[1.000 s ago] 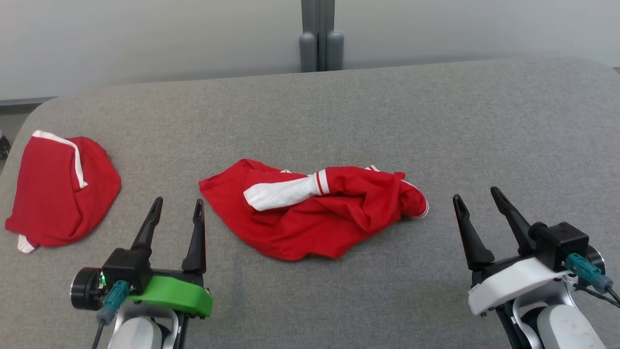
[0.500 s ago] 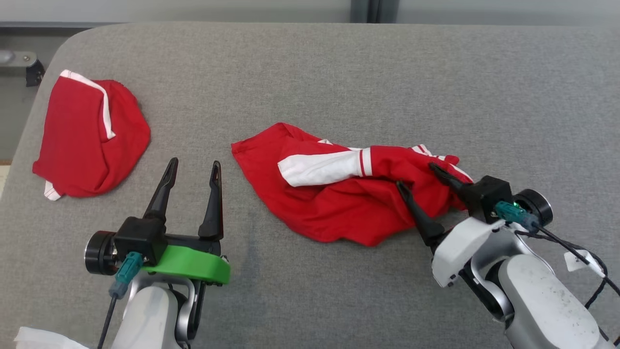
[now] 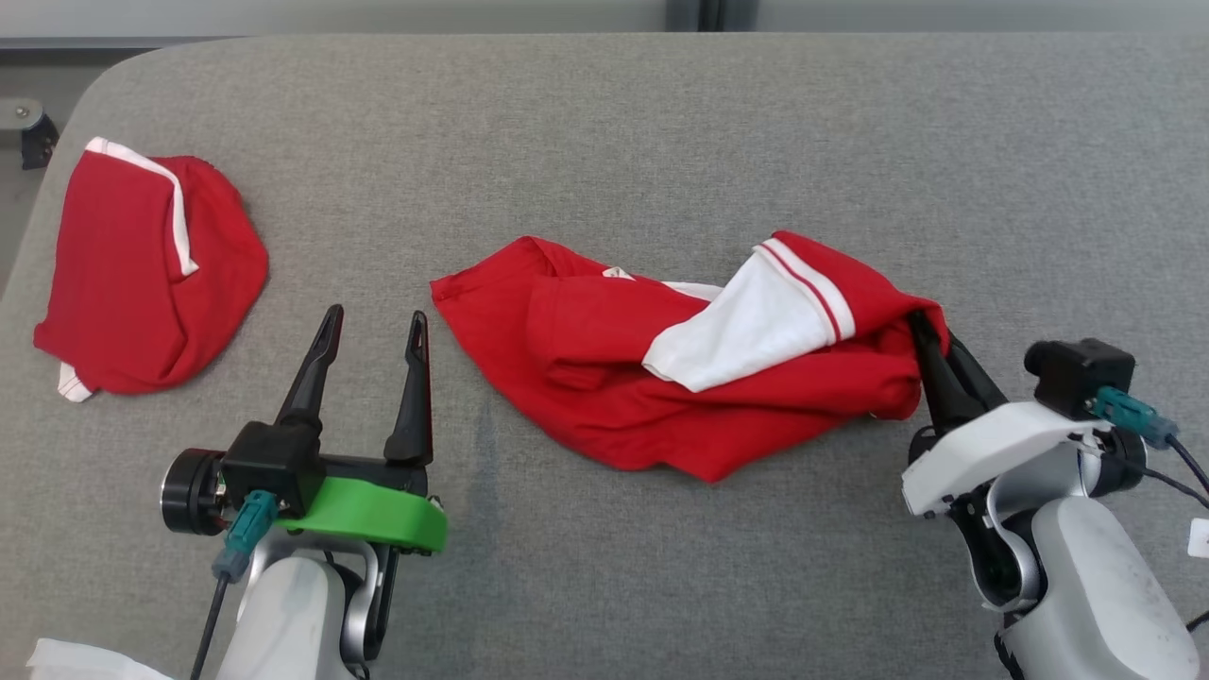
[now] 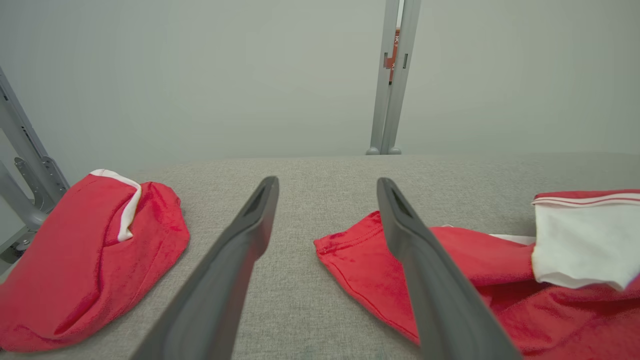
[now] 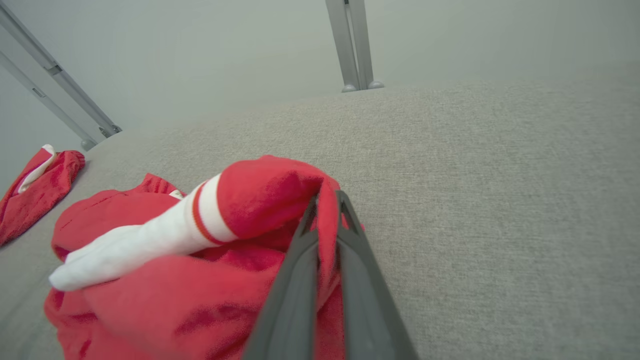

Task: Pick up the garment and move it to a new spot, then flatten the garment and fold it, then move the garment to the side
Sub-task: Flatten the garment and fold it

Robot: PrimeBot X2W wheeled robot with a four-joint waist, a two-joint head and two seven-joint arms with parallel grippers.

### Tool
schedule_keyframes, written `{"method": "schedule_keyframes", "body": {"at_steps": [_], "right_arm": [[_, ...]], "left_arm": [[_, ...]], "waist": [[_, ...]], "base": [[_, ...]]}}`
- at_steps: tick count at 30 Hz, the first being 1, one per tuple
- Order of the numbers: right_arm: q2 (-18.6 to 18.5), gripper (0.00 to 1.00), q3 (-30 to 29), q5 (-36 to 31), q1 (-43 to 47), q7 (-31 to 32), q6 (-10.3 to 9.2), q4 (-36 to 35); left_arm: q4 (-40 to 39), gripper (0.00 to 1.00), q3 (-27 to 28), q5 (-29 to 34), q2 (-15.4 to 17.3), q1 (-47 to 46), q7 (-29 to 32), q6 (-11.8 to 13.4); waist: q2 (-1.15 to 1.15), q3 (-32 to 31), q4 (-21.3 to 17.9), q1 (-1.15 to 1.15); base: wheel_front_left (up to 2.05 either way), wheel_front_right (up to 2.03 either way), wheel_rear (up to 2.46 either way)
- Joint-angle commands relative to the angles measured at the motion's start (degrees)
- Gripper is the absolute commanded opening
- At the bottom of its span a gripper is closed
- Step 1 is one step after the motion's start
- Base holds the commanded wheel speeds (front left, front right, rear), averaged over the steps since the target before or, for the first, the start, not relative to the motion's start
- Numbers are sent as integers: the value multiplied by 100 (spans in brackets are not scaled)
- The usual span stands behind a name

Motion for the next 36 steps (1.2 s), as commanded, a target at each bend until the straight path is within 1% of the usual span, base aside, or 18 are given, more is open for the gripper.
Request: {"method": "schedule_keyframes", "body": {"at_steps": [1, 3, 7, 9, 10, 11, 12, 13, 16, 22, 25, 27, 30, 36], "right_arm": [[91, 0, -193, 31, 129, -86, -6, 67], [248, 0, -484, 105, 288, -174, -7, 147], [425, 0, -920, 265, 602, -334, -6, 297], [469, 0, -1112, 540, 731, -401, -6, 385], [478, 38, -1182, 640, 779, -457, -6, 414], [486, 87, -1192, 651, 823, -502, -6, 444], [496, 100, -1191, 756, 848, -576, -6, 452], [498, 100, -1151, 773, 871, -661, -6, 414], [498, 100, -896, 460, 977, -937, -6, 143], [70, 100, -389, -190, 1184, -1111, -6, -608], [-146, 100, -188, -453, 1239, -929, -6, -904], [-218, 100, -113, -589, 1278, -753, -7, -1083], [-236, 100, -131, -704, 1331, -522, -7, -1343], [-89, 100, -288, -853, 1517, -281, -7, -1672]], "left_arm": [[-1, 100, 31, 37, 12, 25, -19, -42], [20, 100, 54, 65, 24, 48, -19, -51], [35, 100, 106, 107, 37, 76, -19, -66], [43, 100, 120, 125, 37, 86, -19, -82], [46, 100, 133, 130, 37, 93, -18, -86], [45, 100, 143, 134, 39, 103, -18, -84], [43, 100, 151, 143, 38, 107, -18, -77], [42, 100, 159, 149, 36, 108, -19, -76], [41, 100, 188, 150, 31, 132, -18, -75], [94, 100, 252, 153, 25, 209, -18, -76], [121, 100, 300, 137, 22, 267, -18, -52], [140, 100, 327, 122, 21, 313, -18, -49], [183, 100, 359, 97, 17, 433, -18, -45], [218, 100, 410, 75, 11, 606, -18, -28]], "waist": [[0, -7, -116, 0], [0, -16, -188, 0], [0, -34, -293, 0], [0, -44, -333, 0], [0, -52, -358, 0], [0, -60, -379, 0], [0, -64, -400, 0], [0, -69, -414, 0], [0, -86, -458, 0], [0, -189, -498, 0], [0, -275, -505, 0], [0, -351, -500, 0], [0, -475, -485, 0], [0, -589, -469, 0]], "base": [[0, 0, 0], [0, 0, 0], [0, 0, 0], [0, 0, 0], [0, 0, 0], [0, 0, 0], [0, 0, 0], [0, 0, 0], [0, 0, 0], [0, 0, 0], [0, 0, 0], [0, 0, 0], [0, 0, 0], [0, 0, 0]]}}
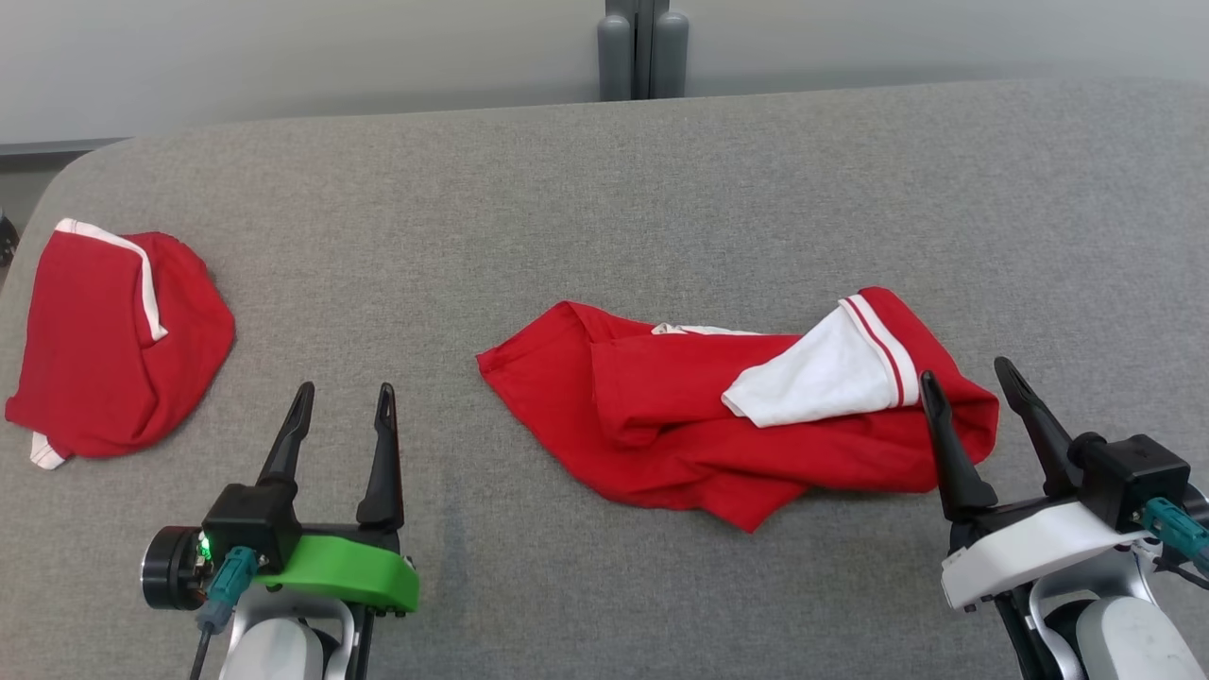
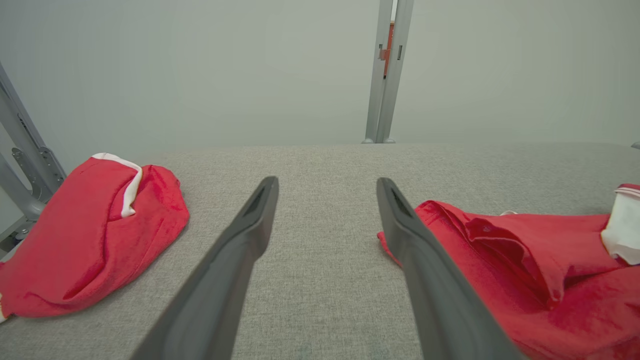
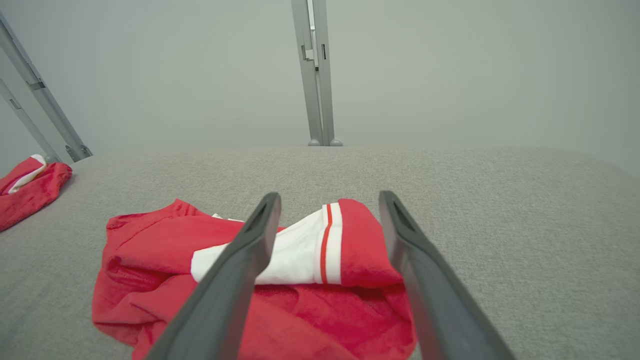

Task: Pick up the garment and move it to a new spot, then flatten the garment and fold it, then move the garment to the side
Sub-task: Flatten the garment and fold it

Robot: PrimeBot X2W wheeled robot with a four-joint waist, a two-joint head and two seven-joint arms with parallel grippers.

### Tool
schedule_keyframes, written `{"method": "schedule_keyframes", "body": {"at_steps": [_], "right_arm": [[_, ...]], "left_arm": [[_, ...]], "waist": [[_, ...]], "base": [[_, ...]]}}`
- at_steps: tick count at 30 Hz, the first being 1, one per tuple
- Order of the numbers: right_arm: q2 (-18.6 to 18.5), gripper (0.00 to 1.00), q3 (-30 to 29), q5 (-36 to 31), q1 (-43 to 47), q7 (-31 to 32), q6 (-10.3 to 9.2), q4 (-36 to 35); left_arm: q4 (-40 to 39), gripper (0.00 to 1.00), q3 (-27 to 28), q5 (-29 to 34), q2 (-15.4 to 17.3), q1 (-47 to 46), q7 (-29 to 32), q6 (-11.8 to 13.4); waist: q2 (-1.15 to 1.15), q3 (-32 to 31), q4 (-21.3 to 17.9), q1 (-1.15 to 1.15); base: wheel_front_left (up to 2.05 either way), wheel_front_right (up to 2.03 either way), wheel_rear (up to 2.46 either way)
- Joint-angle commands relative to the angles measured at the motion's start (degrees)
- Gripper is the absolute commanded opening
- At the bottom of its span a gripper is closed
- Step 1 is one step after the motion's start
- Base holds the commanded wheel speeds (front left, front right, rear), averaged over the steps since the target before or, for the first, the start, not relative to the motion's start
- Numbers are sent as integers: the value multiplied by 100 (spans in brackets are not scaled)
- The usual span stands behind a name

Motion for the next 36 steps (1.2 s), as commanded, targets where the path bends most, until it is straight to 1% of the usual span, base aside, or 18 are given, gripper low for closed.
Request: {"method": "schedule_keyframes", "body": {"at_steps": [1, 8, 11, 14, 21, 24, 27, 28, 29, 30, 33, 36], "right_arm": [[23, 100, -31, -61, 83, 46, -7, -60], [-5, 100, -33, -167, 143, 147, -7, -224], [-97, 100, 104, -203, 30, 267, -7, -287], [-291, 100, 460, -112, -170, 585, -7, -277], [-828, 100, 1573, 209, -795, 1563, -8, -4], [-1003, 100, 1914, 286, -1124, 1880, -8, 264], [-1083, 100, 2044, 210, -1327, 2099, -8, 503], [-1092, 94, 2051, 194, -1385, 2102, -8, 537], [-1095, 43, 2045, 171, -1431, 2085, -8, 566], [-1097, 0, 2027, 151, -1457, 2070, -8, 611], [-1076, 0, 1890, 131, -1492, 1991, -8, 675], [-985, 0, 1630, 161, -1440, 1836, -8, 659]], "left_arm": [[20, 100, 21, -1, 10, 66, -18, 20], [21, 100, 22, 37, 8, 83, -18, 11], [7, 100, -5, 55, 4, 20, -19, 2], [-19, 100, -37, 60, -5, -93, -18, 3], [-54, 100, -207, 4, -30, -334, -18, -8], [-37, 100, -267, -44, -42, -447, -19, 28], [-44, 100, -286, -64, -48, -498, -19, 65], [-44, 100, -289, -67, -49, -502, -18, 63], [-47, 100, -291, -75, -49, -504, -18, 72], [-48, 100, -291, -77, -50, -508, -18, 73], [-64, 100, -278, -81, -53, -501, -18, 99], [-73, 100, -263, -62, -53, -508, -18, 103]], "waist": [[0, -27, 2, 0], [0, -38, -16, 0], [0, 8, 4, 0], [0, 107, 50, 0], [0, 457, 266, 0], [0, 601, 359, 0], [0, 659, 379, 0], [0, 670, 381, 0], [0, 680, 381, 0], [0, 688, 377, 0], [0, 689, 346, 0], [0, 686, 305, 0]], "base": [[0, 0, 0], [0, 0, 0], [0, 0, 0], [0, 0, 0], [0, 0, 0], [0, 0, 0], [0, 0, 0], [0, 0, 0], [0, 0, 0], [0, 0, 0], [0, 0, 0], [0, 0, 0]]}}
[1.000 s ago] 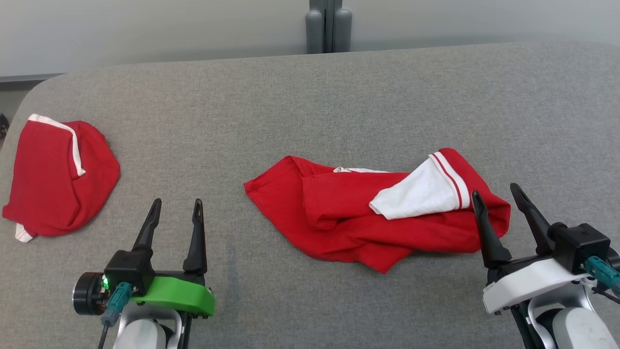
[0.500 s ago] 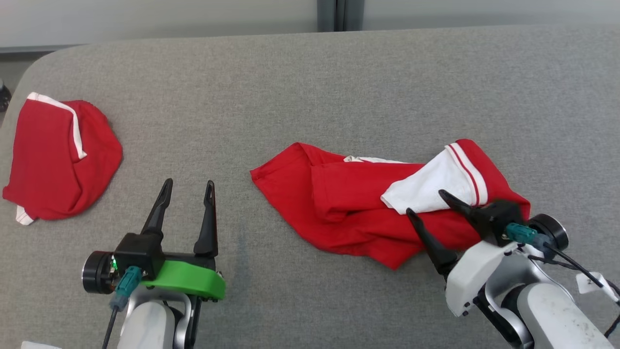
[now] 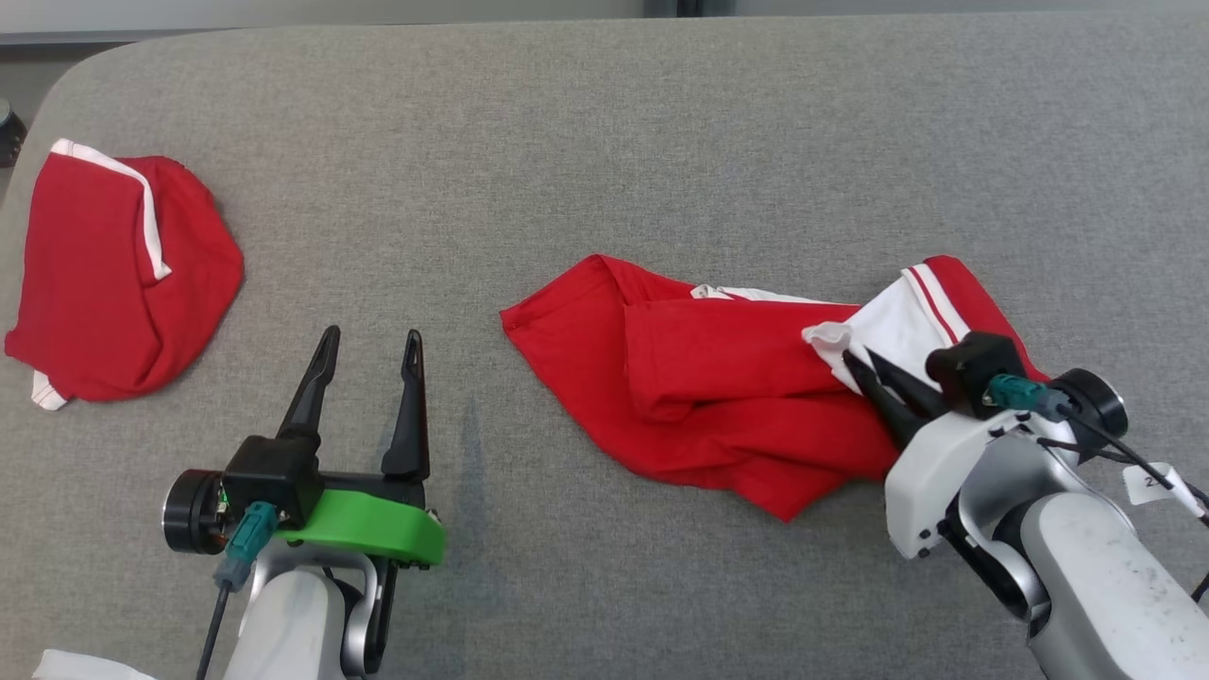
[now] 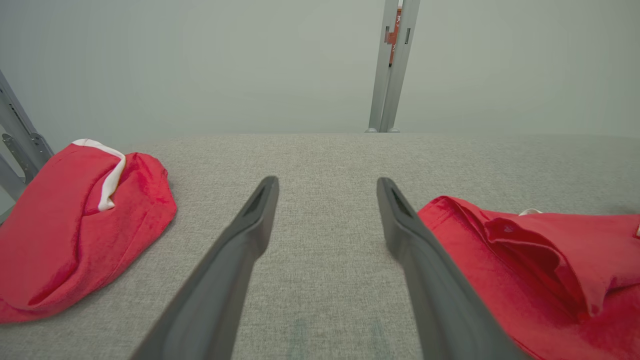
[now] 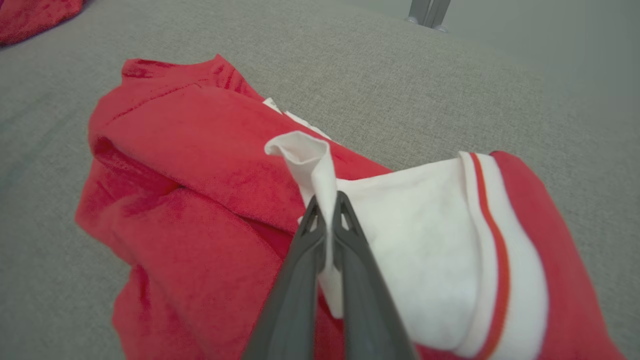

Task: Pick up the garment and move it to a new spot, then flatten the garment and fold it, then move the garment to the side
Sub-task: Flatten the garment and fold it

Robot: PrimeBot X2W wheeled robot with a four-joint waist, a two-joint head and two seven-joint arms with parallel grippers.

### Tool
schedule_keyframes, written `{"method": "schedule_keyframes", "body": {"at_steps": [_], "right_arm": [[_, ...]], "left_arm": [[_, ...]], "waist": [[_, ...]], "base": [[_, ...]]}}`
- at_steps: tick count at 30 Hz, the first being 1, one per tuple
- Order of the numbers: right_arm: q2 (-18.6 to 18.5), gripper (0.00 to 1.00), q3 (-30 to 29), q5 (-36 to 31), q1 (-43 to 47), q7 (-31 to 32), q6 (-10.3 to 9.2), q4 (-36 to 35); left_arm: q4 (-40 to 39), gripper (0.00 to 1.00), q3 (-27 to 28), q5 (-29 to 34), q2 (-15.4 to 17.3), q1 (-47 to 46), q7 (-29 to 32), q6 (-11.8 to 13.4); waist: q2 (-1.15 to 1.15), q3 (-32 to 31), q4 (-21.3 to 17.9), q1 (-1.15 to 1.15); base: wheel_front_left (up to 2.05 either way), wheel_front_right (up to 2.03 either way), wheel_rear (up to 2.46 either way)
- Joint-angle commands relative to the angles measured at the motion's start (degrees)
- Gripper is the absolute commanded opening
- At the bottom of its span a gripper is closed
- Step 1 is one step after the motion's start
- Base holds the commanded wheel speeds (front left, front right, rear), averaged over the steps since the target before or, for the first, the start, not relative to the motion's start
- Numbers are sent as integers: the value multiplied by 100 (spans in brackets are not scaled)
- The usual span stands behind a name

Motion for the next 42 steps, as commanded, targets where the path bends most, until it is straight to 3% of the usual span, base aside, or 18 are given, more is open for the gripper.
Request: {"method": "schedule_keyframes", "body": {"at_steps": [1, 4, 13, 14, 15, 19, 23, 28, 35, 42], "right_arm": [[55, 0, -165, 32, 60, -95, -8, -6], [246, 0, -708, 70, 155, -349, -8, -26], [1222, 0, -3249, -13, 771, -992, -7, 279], [1266, 19, -3379, -51, 838, -1003, -7, 316], [1369, 100, -3619, 16, 906, -1060, -8, 370], [1509, 100, -4188, -39, 1056, -1379, -6, 512], [1550, 100, -4246, -232, 1103, -1855, -7, 193], [1428, 100, -3572, -485, 1172, -2147, -7, -424], [1260, 100, -2423, -470, 1443, -1872, -7, -999], [1329, 100, -2132, -325, 1664, -1776, -7, -1208]], "left_arm": [[-17, 100, 29, 18, 1, -70, -18, 42], [-25, 100, 43, 40, 1, -89, -18, 29], [-30, 100, 109, 103, 2, 53, -18, -12], [-28, 100, 114, 109, 3, 64, -19, -16], [-27, 100, 123, 117, 2, 75, -18, -23], [-33, 100, 162, 131, 2, 92, -18, -40], [-37, 100, 229, 148, 20, 126, -19, -37], [2, 100, 284, 162, 41, 207, -18, -26], [140, 100, 308, 169, 51, 301, -18, -44], [193, 100, 369, 112, 57, 485, -18, 36]], "waist": [[0, -5, -30, 0], [0, -17, -68, 0], [0, -130, -220, 0], [0, -135, -229, 0], [0, -141, -248, 0], [0, -146, -301, 0], [0, -184, -379, 0], [0, -290, -433, 0], [0, -538, -388, 0], [0, -691, -362, 0]], "base": [[0, 0, 0], [0, 0, 0], [0, 0, 0], [0, 0, 0], [0, 0, 0], [0, 0, 0], [0, 0, 0], [0, 0, 0], [0, 0, 0], [0, 0, 0]]}}
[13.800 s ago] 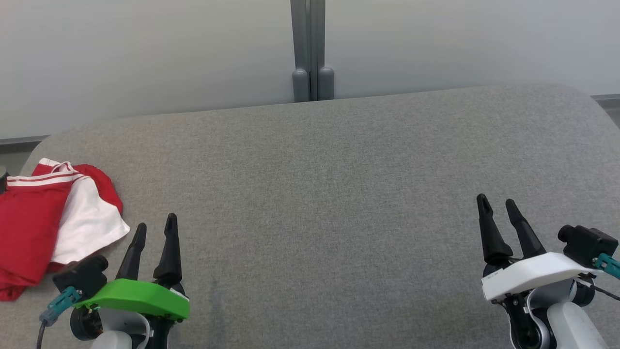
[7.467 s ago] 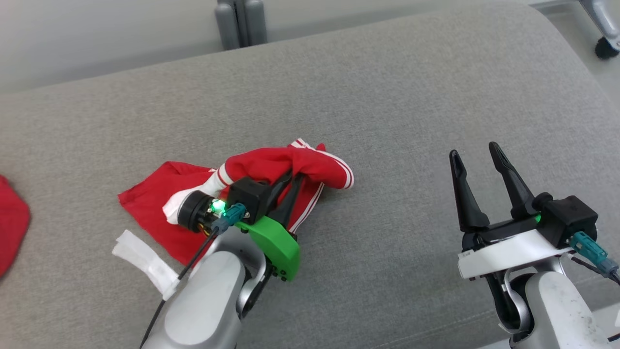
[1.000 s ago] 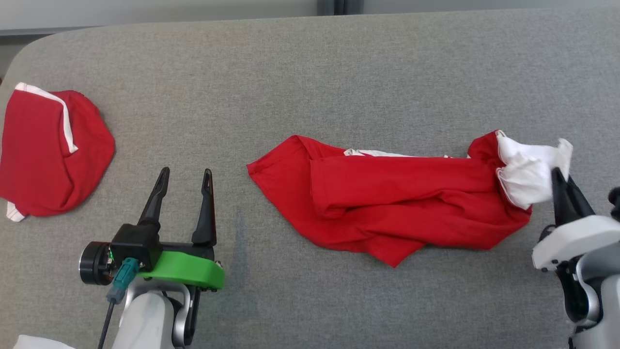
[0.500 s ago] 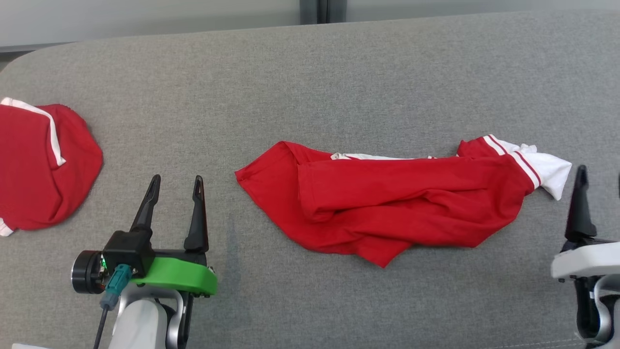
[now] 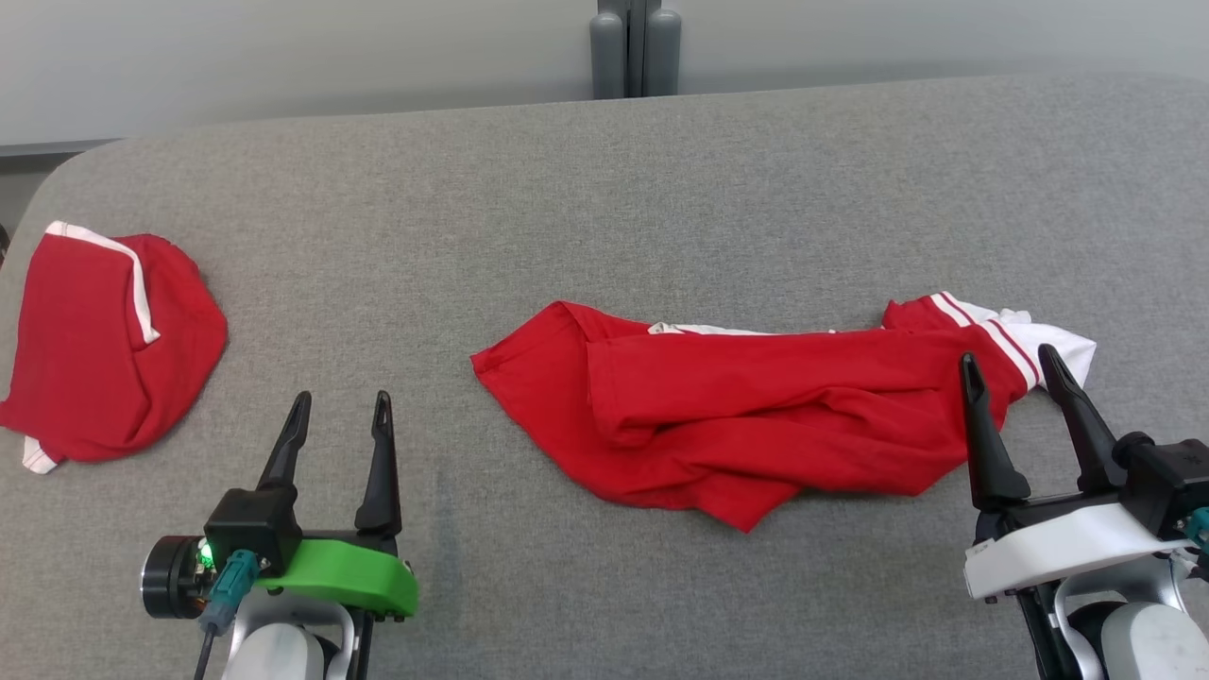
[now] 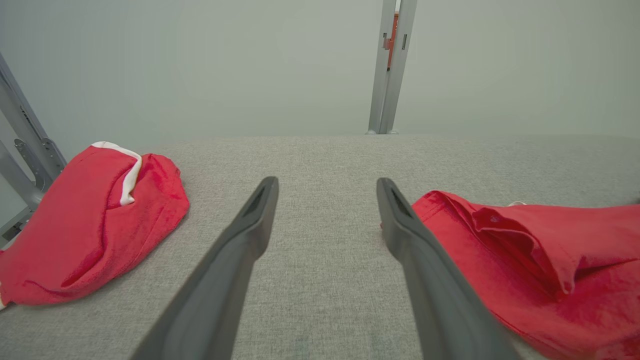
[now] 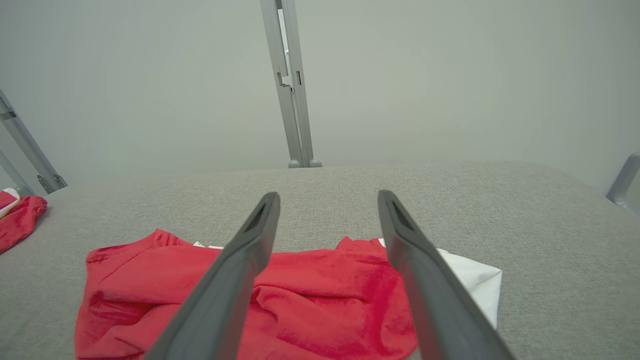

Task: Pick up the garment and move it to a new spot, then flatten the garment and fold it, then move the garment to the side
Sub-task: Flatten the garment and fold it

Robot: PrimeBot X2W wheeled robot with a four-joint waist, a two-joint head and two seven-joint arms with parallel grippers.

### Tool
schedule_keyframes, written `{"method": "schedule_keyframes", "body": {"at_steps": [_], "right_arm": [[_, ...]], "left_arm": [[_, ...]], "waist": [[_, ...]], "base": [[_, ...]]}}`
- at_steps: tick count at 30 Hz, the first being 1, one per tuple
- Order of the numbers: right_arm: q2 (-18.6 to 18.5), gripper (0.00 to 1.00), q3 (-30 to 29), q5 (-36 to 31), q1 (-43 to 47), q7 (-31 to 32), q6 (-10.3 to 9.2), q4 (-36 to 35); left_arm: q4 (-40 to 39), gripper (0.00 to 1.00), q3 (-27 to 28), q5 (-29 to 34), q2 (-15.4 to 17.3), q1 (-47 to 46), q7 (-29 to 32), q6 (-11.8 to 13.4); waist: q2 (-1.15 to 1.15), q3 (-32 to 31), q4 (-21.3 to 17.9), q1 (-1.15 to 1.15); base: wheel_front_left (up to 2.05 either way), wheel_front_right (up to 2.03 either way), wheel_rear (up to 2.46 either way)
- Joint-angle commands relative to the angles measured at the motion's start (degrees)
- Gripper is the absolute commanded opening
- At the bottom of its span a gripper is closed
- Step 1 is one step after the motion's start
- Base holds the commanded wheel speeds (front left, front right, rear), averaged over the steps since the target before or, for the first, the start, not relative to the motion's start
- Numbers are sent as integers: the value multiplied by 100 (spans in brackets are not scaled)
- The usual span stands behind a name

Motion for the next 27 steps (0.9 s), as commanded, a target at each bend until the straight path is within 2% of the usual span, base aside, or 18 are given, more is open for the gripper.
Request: {"method": "schedule_keyframes", "body": {"at_steps": [1, 15, 17, 21, 27], "right_arm": [[22, 100, 11, 52, 61, 15, -6, -41], [61, 100, -40, 79, 91, 125, -6, -89], [59, 100, -57, 69, 53, 137, -6, -109], [23, 100, -46, 76, -56, 151, -6, -132], [-22, 100, 65, 130, -243, 111, -6, -30]], "left_arm": [[8, 100, 31, -12, 40, 51, -18, 41], [-3, 100, -38, 46, 81, -3, -18, 67], [-23, 100, -136, 60, 70, -139, 46, 0], [-65, 100, -515, -72, 32, -600, 436, -192], [355, 100, -1298, -693, -11, -1481, 1622, -388]], "waist": [[0, -37, 11, 0], [0, -29, 35, 0], [0, 35, 40, 0], [0, 234, 37, 0], [0, 515, -143, 0]], "base": [[0, 0, 0], [0, 0, 0], [0, 0, 0], [0, 0, 0], [0, 0, 0]]}}
